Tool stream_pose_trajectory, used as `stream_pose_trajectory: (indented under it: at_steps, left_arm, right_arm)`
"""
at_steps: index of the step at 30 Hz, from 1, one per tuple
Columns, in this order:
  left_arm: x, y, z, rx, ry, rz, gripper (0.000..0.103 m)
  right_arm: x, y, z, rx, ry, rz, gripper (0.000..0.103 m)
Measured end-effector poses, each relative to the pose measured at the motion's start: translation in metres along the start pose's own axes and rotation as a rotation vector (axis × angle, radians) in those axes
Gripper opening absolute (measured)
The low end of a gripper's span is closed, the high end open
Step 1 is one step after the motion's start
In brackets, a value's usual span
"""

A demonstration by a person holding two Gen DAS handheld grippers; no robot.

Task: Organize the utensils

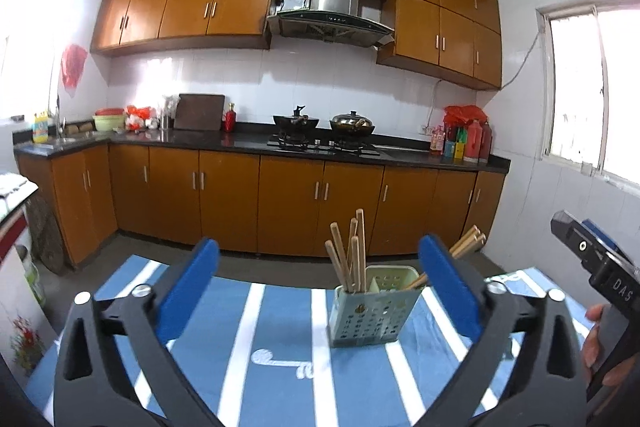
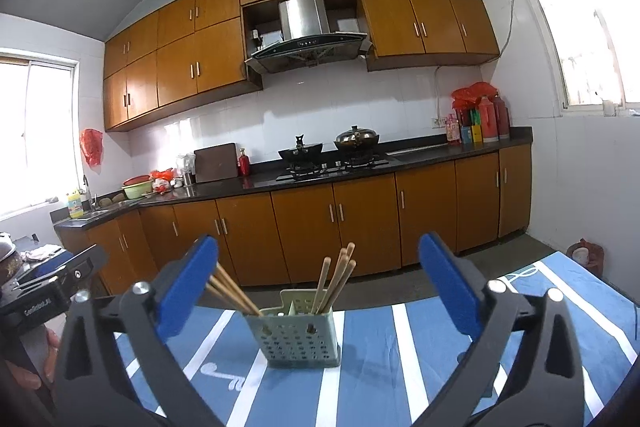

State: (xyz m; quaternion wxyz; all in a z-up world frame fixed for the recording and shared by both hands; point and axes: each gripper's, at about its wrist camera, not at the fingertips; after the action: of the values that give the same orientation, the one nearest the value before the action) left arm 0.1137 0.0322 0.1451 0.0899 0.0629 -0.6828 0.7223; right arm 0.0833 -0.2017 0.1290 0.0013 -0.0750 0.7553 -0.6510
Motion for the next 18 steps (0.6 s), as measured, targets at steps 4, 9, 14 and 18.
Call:
stream_pose_trajectory:
  at_steps: [4,9,14,18]
  left_arm:
    - [0.017,0.008,-0.001,-0.041,-0.027,0.002,0.101]
    - [0.037,0.029,-0.007,-0.045,-0.052,-0.007,0.101]
    - [0.052,0.05,-0.015,-0.027,-0.071,-0.02,0.101]
    - [0.061,0.07,-0.018,-0.031,-0.082,-0.038,0.101]
  right_arm:
    - [0.02,0.005,-0.011,0.037,0.021,0.005,0.099]
    - [0.047,0.017,-0.026,0.104,0.04,-0.011,0.099]
    - [0.068,0.036,-0.032,0.124,0.048,-0.026,0.099]
    - [0.073,0.055,-0.037,0.127,0.051,-0.065,0.099]
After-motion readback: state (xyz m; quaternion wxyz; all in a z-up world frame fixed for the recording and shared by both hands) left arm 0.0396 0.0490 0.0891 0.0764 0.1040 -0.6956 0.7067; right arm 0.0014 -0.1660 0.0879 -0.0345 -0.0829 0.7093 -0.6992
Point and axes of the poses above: each gripper's, at about its wrist camera, not at the fingertips, and x roughly against the way its jaws point, z to its right, y to its underside, and after that the axes turned 6 degrees about -y, right-handed
